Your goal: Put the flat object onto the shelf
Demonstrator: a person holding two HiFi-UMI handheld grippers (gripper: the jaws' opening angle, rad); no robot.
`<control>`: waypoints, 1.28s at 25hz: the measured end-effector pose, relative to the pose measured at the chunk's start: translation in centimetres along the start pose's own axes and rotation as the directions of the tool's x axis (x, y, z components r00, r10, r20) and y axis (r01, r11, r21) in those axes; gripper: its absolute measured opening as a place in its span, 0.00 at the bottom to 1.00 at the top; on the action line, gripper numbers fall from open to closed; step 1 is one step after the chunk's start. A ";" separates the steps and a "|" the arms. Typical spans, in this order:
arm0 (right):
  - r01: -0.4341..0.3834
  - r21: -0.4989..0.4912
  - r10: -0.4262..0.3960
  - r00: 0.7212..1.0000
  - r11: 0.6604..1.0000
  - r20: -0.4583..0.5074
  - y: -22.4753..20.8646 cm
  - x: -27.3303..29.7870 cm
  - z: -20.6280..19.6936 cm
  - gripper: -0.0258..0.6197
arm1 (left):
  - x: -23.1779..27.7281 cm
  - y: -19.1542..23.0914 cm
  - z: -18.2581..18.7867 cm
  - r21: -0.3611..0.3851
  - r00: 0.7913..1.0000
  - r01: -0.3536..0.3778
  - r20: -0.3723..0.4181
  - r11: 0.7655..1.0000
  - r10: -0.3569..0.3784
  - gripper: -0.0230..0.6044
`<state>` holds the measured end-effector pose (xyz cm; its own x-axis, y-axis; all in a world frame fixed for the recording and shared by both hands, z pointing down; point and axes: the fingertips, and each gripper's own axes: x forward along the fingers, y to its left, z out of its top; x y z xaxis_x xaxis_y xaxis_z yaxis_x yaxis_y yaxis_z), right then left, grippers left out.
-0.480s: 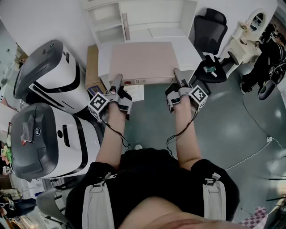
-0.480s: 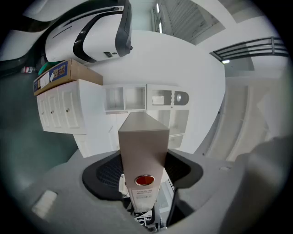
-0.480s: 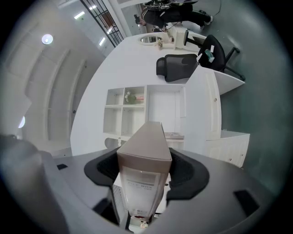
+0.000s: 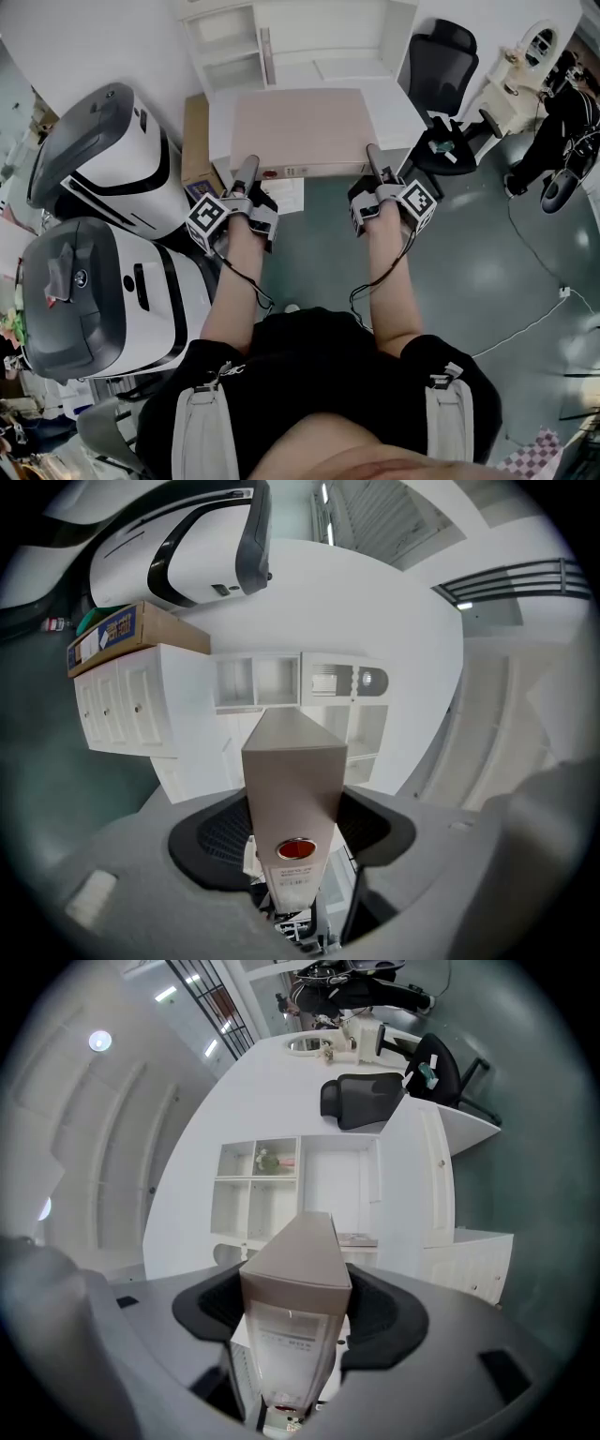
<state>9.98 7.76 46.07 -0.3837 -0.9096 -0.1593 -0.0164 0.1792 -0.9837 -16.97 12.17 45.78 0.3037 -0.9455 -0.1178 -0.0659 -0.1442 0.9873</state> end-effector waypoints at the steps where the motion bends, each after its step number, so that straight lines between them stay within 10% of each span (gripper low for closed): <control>1: -0.001 -0.001 0.001 1.000 1.000 0.000 0.0 0.1 -0.2 0.50 | 0.0 0.0 0.2 0.001 1.000 0.001 0.000 1.000 -0.001 0.49; 32: -0.012 -0.070 0.018 0.997 0.997 0.079 -1.5 5.0 -2.2 0.50 | 4.7 2.0 5.7 0.009 0.994 0.053 -0.094 0.999 -0.052 0.49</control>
<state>6.05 3.74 46.95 -0.3098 -0.9331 -0.1828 -0.0767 0.2161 -0.9733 -21.11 5.81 46.63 0.3949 -0.9050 -0.1582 -0.0581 -0.1965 0.9788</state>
